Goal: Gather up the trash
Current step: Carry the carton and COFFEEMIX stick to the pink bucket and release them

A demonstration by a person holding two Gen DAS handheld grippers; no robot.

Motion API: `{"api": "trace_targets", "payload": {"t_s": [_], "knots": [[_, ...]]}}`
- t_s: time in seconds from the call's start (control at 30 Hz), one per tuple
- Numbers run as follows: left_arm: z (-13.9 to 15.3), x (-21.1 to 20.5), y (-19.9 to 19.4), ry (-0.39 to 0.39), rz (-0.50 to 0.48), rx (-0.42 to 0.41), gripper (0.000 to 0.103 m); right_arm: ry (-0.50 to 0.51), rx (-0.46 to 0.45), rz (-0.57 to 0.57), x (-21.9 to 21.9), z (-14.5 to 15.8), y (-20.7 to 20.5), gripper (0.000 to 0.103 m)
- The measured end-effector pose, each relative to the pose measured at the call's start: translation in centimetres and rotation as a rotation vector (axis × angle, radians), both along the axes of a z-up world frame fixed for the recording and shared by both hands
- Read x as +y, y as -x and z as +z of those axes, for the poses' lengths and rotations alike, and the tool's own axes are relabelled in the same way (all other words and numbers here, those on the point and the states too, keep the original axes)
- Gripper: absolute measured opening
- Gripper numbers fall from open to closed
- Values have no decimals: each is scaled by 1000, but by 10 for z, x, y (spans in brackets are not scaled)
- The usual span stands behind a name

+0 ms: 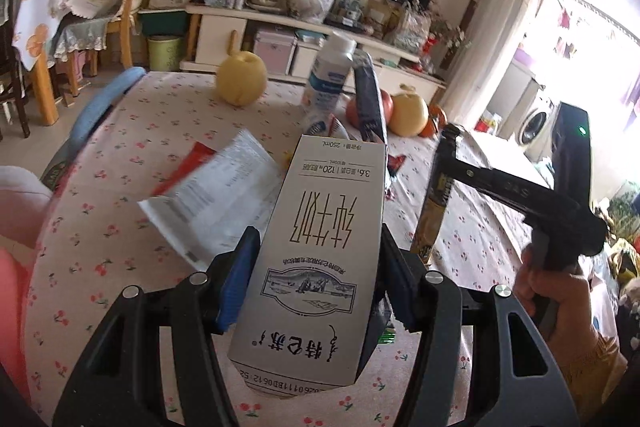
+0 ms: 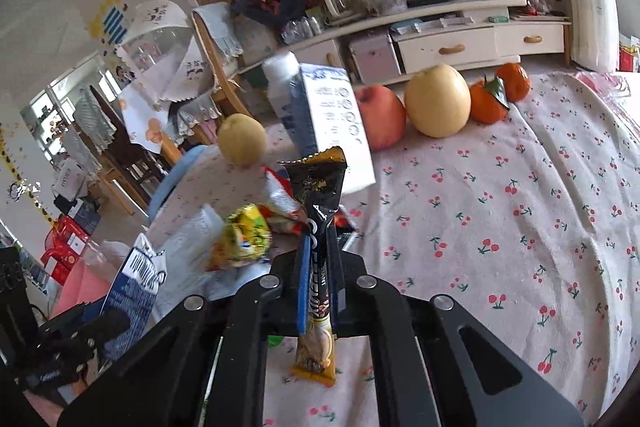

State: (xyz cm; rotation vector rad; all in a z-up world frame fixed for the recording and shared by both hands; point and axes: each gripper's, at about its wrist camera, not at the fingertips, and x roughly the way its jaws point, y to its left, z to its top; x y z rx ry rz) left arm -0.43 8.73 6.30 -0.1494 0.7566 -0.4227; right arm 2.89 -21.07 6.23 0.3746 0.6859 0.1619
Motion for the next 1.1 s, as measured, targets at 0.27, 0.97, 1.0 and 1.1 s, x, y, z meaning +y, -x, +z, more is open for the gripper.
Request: {"api": "trace_targets", "payload": {"t_s": [0.27, 0.97, 1.0, 1.1], "knots": [[10, 37, 5, 49, 89, -41, 60, -39, -81, 28, 12, 27, 24, 8], [12, 78, 7, 75, 177, -42, 60, 88, 107, 229, 109, -30, 10, 35], [12, 78, 7, 71, 178, -43, 60, 96, 106, 228, 110, -32, 11, 47], [12, 82, 7, 70, 184, -42, 60, 140, 80, 243, 118, -32, 17, 51]]}}
